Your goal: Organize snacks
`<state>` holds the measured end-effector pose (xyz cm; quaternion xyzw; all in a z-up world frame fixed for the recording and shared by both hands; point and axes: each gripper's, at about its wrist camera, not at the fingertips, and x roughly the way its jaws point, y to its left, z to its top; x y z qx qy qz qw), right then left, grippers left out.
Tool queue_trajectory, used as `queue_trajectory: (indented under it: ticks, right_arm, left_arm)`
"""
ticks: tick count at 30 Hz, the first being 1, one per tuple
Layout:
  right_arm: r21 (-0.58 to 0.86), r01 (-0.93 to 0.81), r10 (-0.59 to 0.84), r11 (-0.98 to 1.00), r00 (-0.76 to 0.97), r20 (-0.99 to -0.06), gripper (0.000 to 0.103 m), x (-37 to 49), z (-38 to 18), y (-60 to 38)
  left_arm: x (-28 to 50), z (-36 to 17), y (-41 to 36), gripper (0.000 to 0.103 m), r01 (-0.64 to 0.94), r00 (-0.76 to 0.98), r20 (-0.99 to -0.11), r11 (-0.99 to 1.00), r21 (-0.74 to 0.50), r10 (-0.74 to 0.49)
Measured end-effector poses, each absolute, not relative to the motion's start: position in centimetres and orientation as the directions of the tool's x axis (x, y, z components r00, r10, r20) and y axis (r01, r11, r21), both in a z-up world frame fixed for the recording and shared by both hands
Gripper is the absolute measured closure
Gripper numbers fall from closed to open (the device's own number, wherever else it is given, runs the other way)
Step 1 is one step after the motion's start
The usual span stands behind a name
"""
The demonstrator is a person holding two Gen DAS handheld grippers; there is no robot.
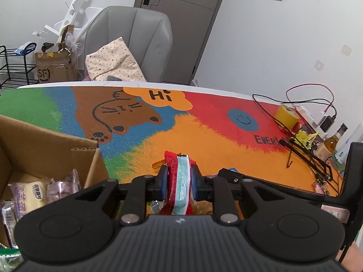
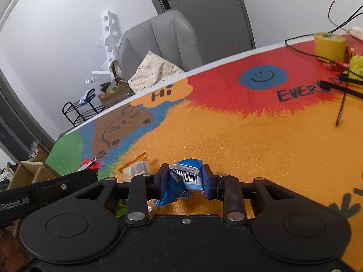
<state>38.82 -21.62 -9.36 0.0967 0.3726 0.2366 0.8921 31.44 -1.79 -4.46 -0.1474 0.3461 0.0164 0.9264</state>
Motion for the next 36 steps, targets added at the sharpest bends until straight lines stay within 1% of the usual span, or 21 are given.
queue_trajectory:
  ticks: [12,21,36]
  right_arm:
    - [0.361,-0.380,0.524,0.852,0.634,-0.569,0.074,34.8,-5.7,-21.9]
    - [0.352,-0.402,0.534,0.845,0.642,-0.550,0.074,32.1,-3.9,-21.2]
    - [0.352,-0.487,0.600,0.800,0.623,-0.502,0.074,28.2,-0.9,-18.0]
  left_arm:
    - [27.9,-1.7,-1.4,0.083,-0.126,0.786,-0.615,0.957,-0.261,-0.064]
    - [25.2,-0.1,-0.3,0.083,-0.132,0.801,-0.596,0.956,-0.263,-0.053]
    - [20.1,2.1,4.5,0.083,-0.196,0.820,-0.572,0.941,-0.275,0.004]
